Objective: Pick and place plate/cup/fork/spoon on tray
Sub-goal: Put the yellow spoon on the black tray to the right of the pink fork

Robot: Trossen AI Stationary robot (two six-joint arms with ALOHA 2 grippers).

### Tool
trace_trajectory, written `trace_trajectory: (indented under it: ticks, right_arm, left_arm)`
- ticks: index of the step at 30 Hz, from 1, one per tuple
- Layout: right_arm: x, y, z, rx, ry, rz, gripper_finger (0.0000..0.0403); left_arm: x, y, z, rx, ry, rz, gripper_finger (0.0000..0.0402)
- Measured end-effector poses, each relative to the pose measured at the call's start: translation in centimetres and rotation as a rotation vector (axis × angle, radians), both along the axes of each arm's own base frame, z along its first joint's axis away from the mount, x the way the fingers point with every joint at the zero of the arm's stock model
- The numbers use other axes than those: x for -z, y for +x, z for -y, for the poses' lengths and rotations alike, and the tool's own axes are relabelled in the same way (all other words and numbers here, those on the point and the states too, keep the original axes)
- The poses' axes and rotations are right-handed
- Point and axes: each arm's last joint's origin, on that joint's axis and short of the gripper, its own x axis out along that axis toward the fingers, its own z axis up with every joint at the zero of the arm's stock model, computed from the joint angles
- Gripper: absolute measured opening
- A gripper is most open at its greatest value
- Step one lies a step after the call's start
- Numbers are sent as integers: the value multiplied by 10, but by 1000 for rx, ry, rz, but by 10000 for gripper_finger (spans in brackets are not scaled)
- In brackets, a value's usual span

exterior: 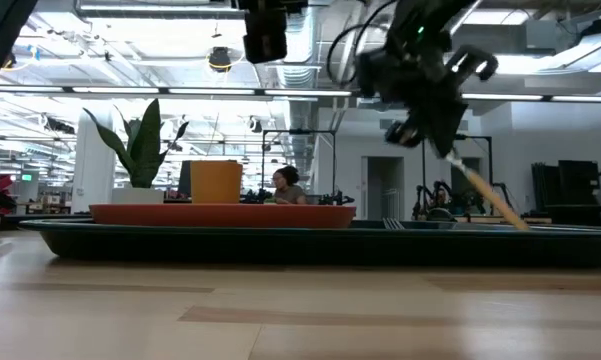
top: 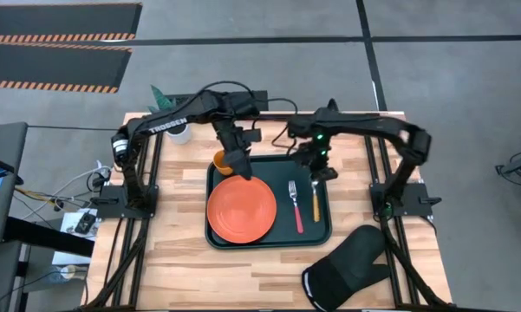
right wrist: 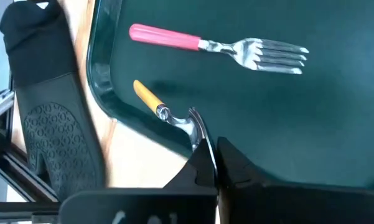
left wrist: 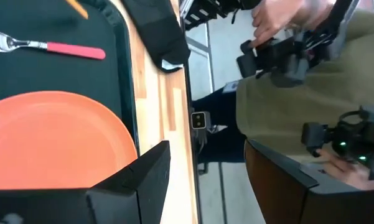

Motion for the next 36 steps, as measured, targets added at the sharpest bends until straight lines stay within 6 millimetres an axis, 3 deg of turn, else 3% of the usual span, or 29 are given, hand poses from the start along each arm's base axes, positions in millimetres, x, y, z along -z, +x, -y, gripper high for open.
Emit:
trace_trajectory:
  ticks: [5,10,20,31,36]
  right_arm:
    - [36,16,3,-15,96,-72,2]
    - [55,24,4,-8,154,-103,2]
    - [58,28,15,11,163,-1,3]
    - [85,18,12,48,175,-10,7]
    - [86,15,21,87,167,-5,10]
  left_arm:
    - [-14,-11,5,-2,40,31,192]
    - [-32,-26,9,-37,134,68,192]
    - [-60,-53,16,-139,291,106,192]
    - [-67,-57,16,-187,348,132,192]
    - [-68,-55,14,-205,374,150,192]
